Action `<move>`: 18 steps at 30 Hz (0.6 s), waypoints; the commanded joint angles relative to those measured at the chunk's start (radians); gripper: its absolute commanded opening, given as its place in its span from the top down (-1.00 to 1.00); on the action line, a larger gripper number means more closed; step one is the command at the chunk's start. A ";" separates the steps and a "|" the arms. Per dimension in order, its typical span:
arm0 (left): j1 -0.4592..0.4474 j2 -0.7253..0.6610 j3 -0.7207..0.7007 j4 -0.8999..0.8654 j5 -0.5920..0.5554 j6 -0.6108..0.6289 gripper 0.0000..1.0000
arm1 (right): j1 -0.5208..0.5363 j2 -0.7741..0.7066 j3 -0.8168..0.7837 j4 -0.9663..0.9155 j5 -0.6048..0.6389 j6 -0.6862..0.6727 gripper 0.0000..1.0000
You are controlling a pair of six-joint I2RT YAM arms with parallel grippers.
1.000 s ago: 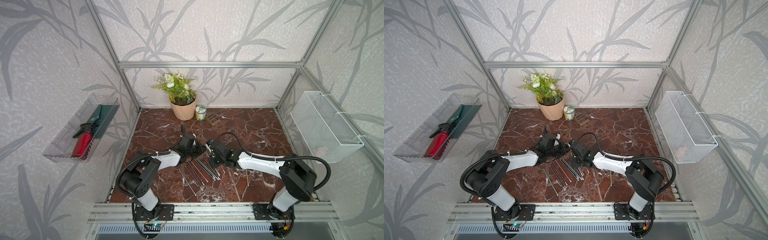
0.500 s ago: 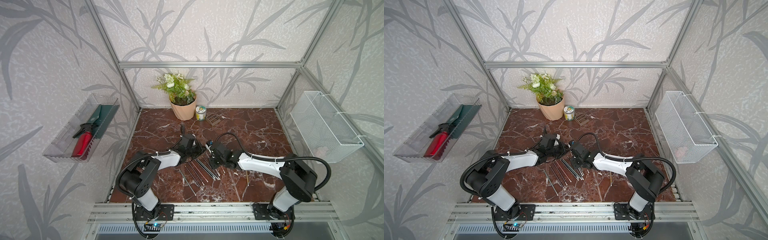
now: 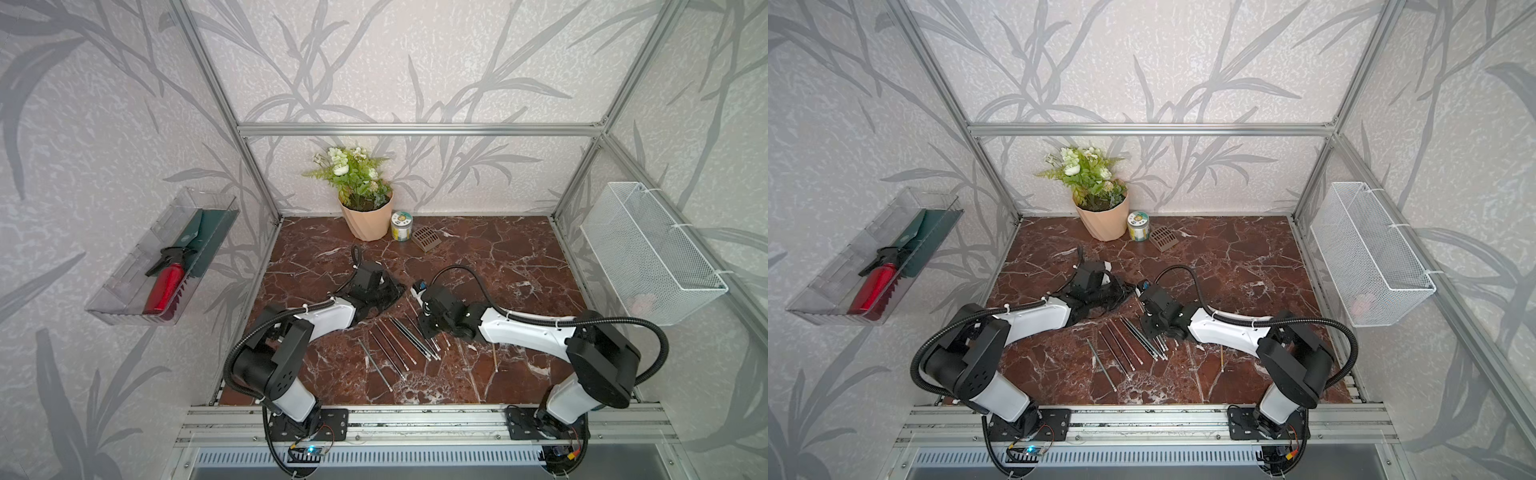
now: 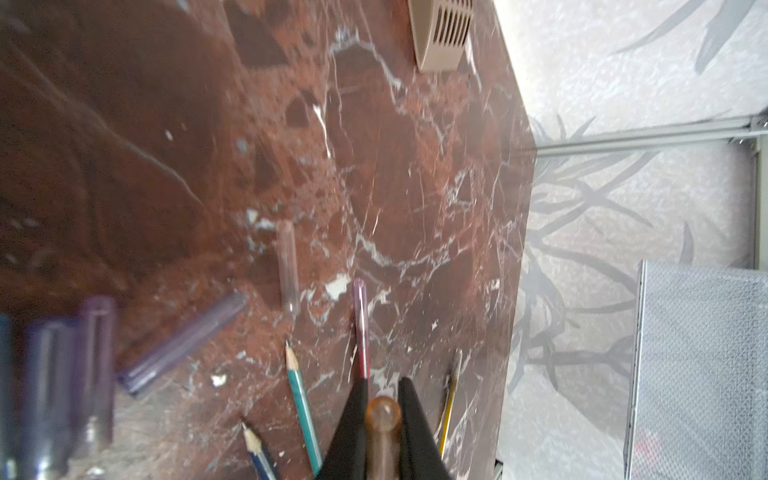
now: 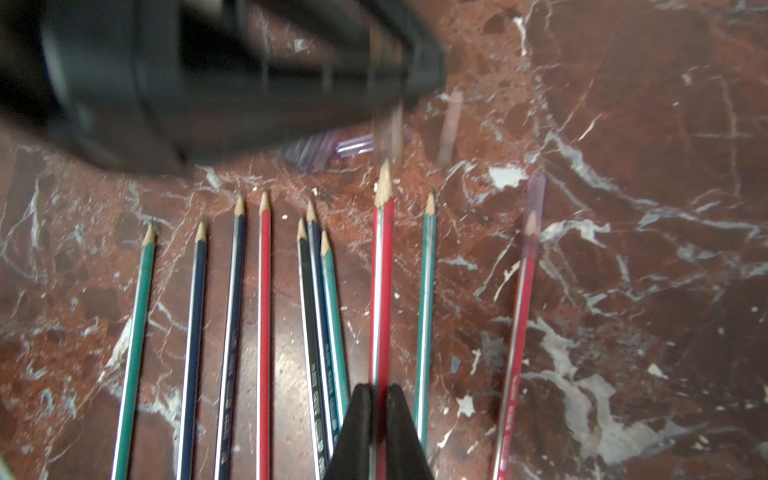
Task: Remove the protective cover of the pencils
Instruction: Remove the protective sleeve from the pencil, then place the pencil at the center of the board.
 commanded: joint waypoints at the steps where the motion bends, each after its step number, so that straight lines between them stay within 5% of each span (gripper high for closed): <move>1: 0.020 -0.045 0.037 -0.019 -0.052 0.010 1.00 | 0.007 -0.039 -0.020 -0.032 -0.006 -0.012 1.00; 18: 0.035 -0.037 0.079 -0.067 -0.045 0.029 1.00 | -0.045 -0.037 -0.015 -0.077 0.064 0.004 1.00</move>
